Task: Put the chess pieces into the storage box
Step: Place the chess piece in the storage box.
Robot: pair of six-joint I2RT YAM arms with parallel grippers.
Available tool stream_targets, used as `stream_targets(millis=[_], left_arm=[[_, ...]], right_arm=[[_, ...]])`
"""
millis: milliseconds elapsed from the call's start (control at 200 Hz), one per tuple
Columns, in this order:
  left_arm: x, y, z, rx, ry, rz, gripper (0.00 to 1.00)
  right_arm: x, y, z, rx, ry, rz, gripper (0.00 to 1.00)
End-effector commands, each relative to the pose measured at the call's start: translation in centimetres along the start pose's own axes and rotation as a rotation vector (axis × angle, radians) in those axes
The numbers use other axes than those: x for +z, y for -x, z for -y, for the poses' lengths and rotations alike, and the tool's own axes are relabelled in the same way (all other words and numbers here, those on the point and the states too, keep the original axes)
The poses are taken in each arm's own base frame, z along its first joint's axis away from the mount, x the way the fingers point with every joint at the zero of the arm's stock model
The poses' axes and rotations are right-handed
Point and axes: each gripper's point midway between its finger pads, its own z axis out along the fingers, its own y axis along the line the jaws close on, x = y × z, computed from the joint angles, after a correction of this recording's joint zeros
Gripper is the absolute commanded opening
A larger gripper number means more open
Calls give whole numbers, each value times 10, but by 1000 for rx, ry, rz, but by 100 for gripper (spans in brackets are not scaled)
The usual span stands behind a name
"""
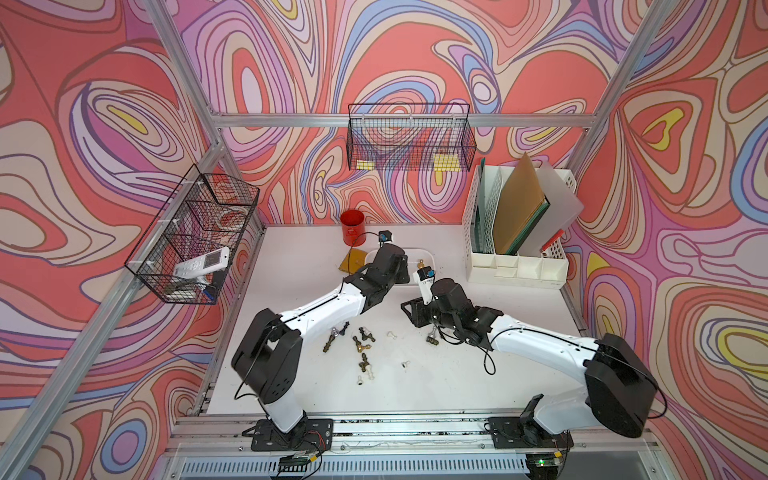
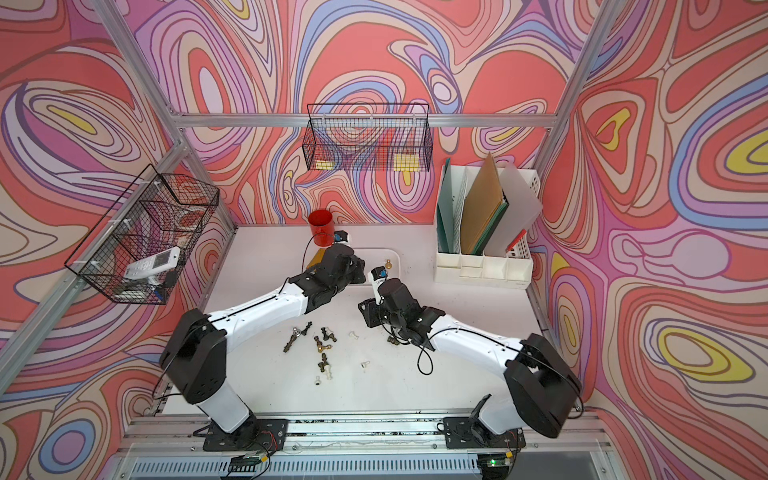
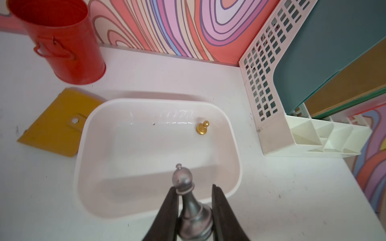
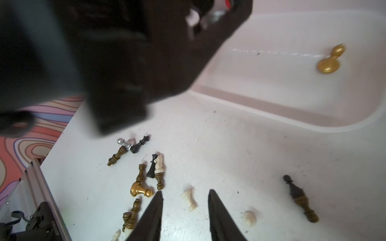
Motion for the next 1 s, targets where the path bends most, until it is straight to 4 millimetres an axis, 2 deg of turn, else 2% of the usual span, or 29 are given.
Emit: stream_targets(millis=[0,105,195,325,456,556,756,996], left_arm=[[41,2,3,164,36,-7,0],[77,-1,10,194,48,-22,0],[101,-7,8,195,70,-27,0],[119,-16,5,172,66,-26,0],[133,-25,-2,141,65,-57,0],[139,-30,-3,122,50,-78,4],[139,-33,-1,119,41,-94,28],[127,-19,5,119,18,-77,39]], right_arm=[[-23,7,33,-31,-168,61,38],[-44,16,43,-37,-218,125,38],[-59,21,48,-38,-244,167,37],[-71,24,54,-57,-275,195,37],[-73,25,59,-76,-309,191,37],[-73,26,60,-74,-315,193,37],[-72,27,59,-62,-309,199,37],[-72,27,56,-68,-300,176,37]])
